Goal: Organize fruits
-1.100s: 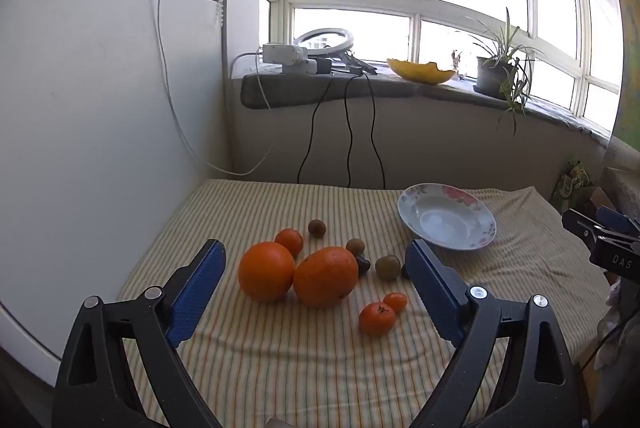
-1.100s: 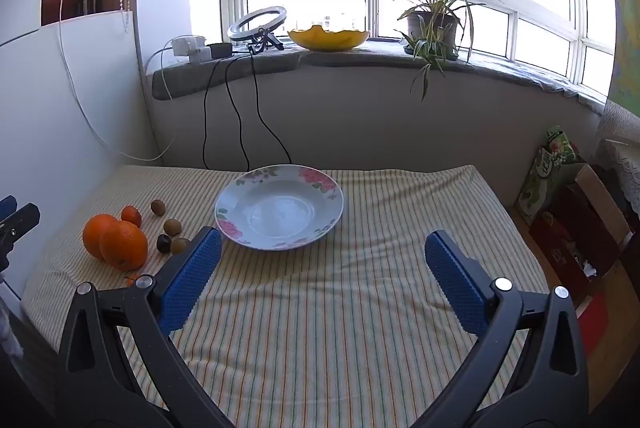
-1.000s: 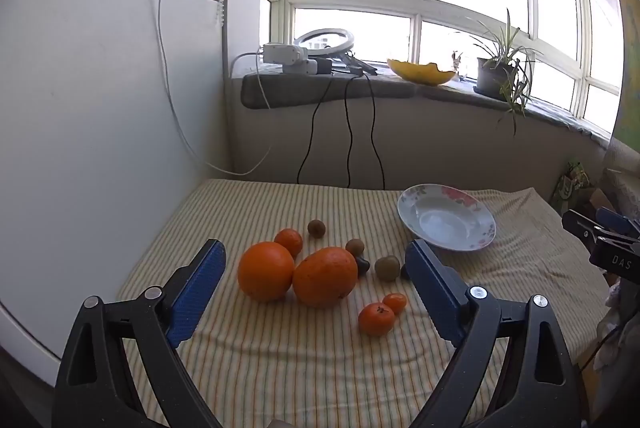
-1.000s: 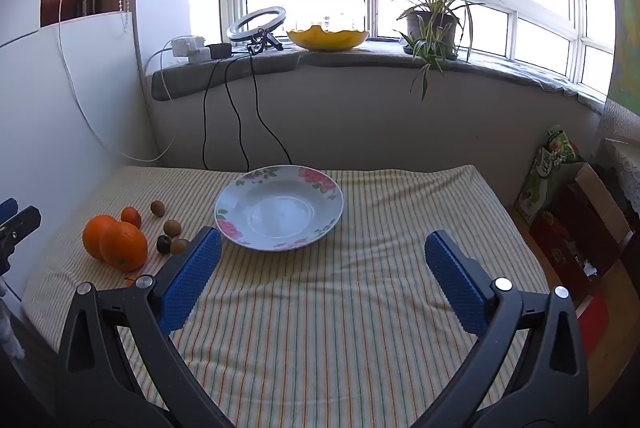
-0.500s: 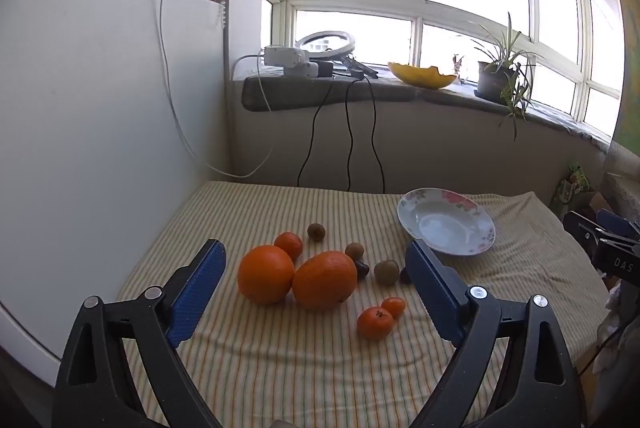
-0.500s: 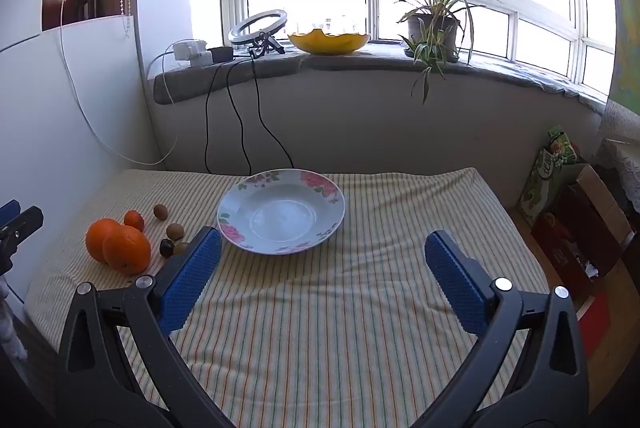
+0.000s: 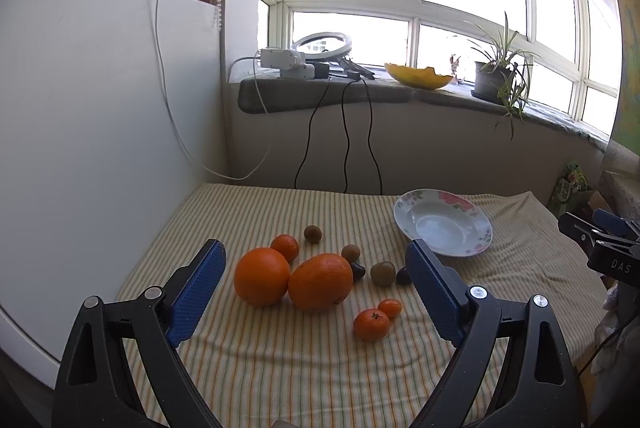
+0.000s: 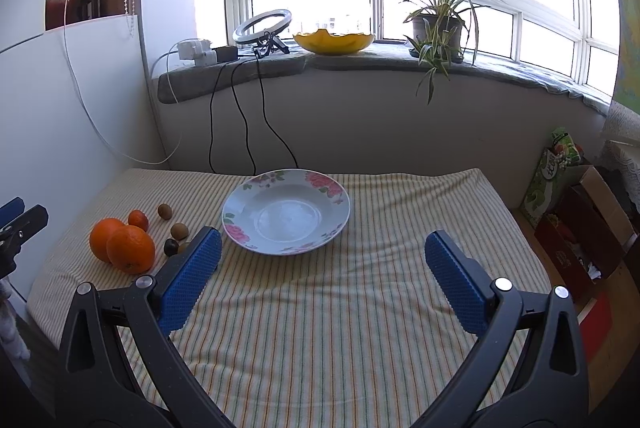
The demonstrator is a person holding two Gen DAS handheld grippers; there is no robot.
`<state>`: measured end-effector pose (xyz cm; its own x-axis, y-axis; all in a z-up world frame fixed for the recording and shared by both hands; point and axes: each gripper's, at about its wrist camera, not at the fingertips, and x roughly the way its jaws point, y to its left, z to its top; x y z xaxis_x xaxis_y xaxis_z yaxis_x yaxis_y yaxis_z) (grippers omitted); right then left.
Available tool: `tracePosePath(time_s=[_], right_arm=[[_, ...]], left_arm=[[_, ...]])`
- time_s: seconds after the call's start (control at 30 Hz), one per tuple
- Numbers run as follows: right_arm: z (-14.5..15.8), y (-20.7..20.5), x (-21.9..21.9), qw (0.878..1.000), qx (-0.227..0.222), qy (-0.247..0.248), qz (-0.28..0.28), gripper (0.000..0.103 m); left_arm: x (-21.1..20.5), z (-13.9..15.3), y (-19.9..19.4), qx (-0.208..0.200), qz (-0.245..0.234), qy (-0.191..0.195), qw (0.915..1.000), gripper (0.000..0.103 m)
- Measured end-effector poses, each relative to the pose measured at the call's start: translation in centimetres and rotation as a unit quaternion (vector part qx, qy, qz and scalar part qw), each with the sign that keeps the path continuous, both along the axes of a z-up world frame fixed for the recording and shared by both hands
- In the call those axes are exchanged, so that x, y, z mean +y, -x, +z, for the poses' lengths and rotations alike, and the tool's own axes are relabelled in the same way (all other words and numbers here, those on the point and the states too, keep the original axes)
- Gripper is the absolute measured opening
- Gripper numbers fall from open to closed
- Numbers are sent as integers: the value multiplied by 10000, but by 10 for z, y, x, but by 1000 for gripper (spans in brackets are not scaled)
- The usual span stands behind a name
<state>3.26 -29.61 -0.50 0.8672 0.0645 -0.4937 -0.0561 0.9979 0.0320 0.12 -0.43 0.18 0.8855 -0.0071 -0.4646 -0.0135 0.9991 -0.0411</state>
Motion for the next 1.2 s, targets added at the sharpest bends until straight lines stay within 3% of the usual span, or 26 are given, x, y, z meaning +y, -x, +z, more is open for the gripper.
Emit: tracePosePath(time_s=[1.2], right_arm=[[-2, 2, 5, 10000, 46, -29, 77, 103]], left_arm=[[0, 0, 0, 3, -7, 32, 10000, 92]])
